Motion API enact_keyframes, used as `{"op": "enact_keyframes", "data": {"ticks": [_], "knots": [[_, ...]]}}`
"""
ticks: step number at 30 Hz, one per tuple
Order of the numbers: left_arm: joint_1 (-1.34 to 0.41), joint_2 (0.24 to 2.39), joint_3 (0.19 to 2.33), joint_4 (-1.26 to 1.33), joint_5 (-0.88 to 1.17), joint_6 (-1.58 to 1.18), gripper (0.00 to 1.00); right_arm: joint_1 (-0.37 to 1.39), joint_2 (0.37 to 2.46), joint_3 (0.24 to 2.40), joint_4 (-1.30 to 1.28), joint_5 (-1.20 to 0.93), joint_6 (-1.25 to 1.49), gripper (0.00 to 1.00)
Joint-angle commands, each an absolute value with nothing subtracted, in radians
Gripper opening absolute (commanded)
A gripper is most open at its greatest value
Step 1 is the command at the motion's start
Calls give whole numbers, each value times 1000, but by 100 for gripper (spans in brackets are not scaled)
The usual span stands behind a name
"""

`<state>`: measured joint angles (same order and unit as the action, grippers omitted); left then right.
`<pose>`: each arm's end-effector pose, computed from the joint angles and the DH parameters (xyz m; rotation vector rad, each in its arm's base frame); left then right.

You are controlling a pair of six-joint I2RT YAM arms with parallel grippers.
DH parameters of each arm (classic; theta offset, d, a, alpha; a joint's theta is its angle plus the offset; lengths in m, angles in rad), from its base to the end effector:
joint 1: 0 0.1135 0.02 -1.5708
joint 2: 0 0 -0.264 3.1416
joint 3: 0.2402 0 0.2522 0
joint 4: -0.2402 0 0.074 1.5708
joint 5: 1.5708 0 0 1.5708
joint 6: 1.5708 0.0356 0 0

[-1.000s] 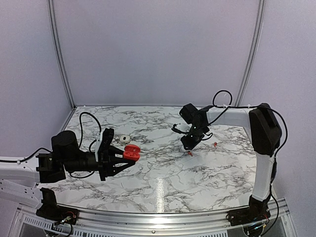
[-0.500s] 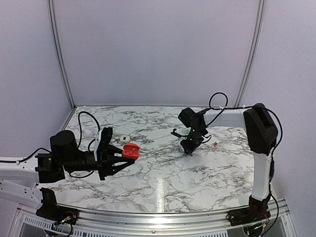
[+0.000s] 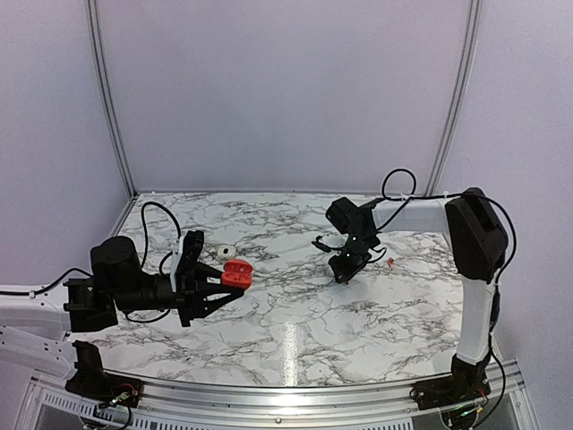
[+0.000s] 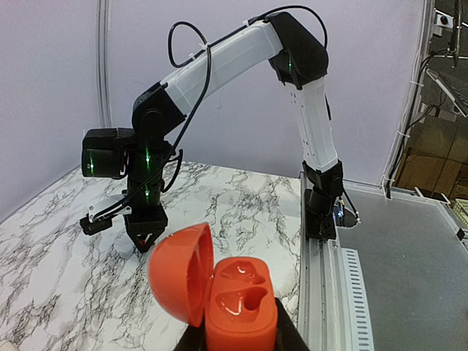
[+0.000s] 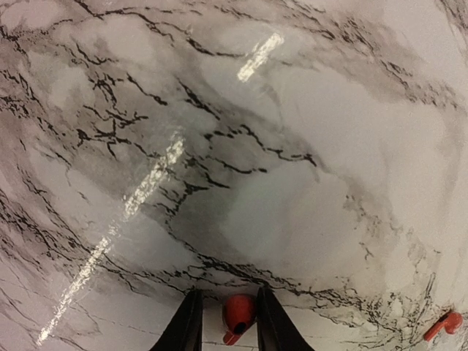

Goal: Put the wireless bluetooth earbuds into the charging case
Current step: Move the left earbud to the center of the board.

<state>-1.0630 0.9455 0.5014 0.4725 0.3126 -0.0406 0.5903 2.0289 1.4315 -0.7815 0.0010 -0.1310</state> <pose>0.0975 -0.1978 0.2795 1.0293 1.2941 -1.0993 0.3273 0.2192 0.1545 -1.0422 2.7639 0.0633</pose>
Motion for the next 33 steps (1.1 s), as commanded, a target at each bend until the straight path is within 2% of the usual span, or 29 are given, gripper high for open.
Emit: {"op": "enact_keyframes", "data": {"ticks": [1, 10, 25, 33], "knots": [[-1065, 936, 500, 491, 316, -32, 0, 585, 2030, 1404, -816, -6, -119, 24], [-1065, 924, 494, 491, 307, -34, 0, 628, 2007, 1410, -819, -63, -127, 13], [-1057, 837, 459, 494, 230, -58, 0, 1028, 2064, 1497, -892, -176, -114, 12], [-1052, 824, 452, 494, 229, -72, 0, 1115, 2068, 1504, -974, -119, -106, 12]]}}
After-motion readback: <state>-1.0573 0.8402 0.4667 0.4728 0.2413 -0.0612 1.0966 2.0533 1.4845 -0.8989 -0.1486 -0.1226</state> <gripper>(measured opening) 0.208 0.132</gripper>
